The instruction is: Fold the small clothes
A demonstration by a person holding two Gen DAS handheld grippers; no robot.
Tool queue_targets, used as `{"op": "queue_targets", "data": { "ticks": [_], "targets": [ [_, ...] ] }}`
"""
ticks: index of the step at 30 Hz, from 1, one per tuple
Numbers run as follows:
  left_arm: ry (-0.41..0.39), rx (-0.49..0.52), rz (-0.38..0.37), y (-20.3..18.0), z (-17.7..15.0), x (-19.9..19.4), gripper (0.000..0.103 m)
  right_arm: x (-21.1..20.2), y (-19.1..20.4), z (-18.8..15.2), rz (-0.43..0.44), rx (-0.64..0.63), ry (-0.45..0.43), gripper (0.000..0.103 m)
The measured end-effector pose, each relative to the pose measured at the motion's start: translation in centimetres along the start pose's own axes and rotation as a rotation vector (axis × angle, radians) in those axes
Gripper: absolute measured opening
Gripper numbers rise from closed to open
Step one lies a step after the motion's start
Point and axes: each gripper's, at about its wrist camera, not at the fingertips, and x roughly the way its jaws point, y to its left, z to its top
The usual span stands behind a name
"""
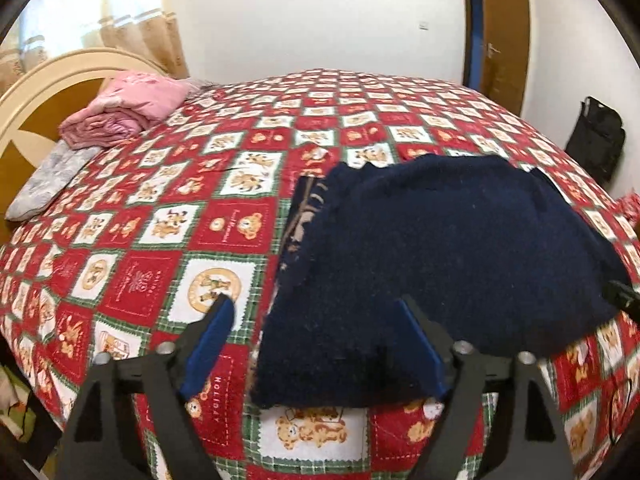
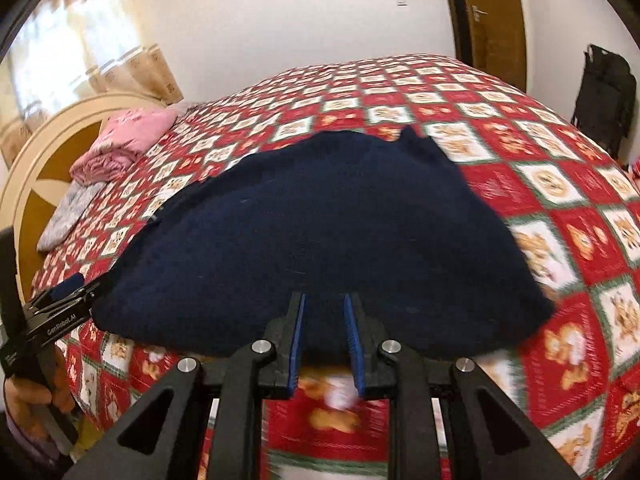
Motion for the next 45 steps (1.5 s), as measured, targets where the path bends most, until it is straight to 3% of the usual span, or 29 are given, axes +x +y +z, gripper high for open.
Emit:
{"op": "queue_targets", "data": {
  "ticks": [4,9,11,15,23,28,32,37,38,41,43,45],
  "targets": [
    [0.019,-0.047,0.024,0.5,-0.2,0.7,0.094,2.5,2.7,-0.1,0.048,0.019,0.034,0.021],
    [0.094,-0.08,0.048,1.2,-1.2,2.5,0.094,5.1,5.6,-2.1,0.033,-0.03,0.083,0.021],
    [0.13,-0.09,0.064,1.6,-2.1,3.3,0.094,5.1,6.1,-2.5,0.007,-0.069,0.062,0.022],
    [0.141,-0.143,0.033,2.1,-3.3,3.5,0.094,5.6,5.7,-2.4,0.015,-0.054,0.077,0.022],
    [0.143,-0.123,0.021,2.1,-3.4,3.0,0.096,5.3,5.7,-2.7,0.02,-0.06,0.075,0.023],
    [0.107,-0.136,-0.106,3.5,-3.1,1.1,0.096,4.9,4.8,-2.7,0.069,-0.024,0.085,0.023],
    [0.009,-0.203,-0.204,5.9,-1.6,-0.8,0.096,4.7,4.6,-3.2,0.081,-0.014,0.071,0.024],
    [-0.019,-0.205,-0.321,5.9,0.4,0.6,0.093,4.7,5.3,-3.3,0.062,-0.046,0.063,0.031],
    [0.001,-0.19,-0.329,5.4,0.5,1.6,0.087,4.7,5.5,-3.3,0.061,-0.049,0.063,0.031],
    [0.121,-0.201,-0.329,4.7,-0.2,4.4,0.054,4.7,5.5,-3.3,0.061,-0.055,0.067,0.031],
    [0.097,-0.221,-0.322,4.6,-1.2,4.4,0.043,4.7,5.3,-3.4,0.074,-0.044,0.067,0.032],
    [0.08,-0.213,-0.328,4.5,-1.6,4.1,0.025,4.8,5.1,-3.3,0.084,-0.031,0.064,0.032]
  ]
}}
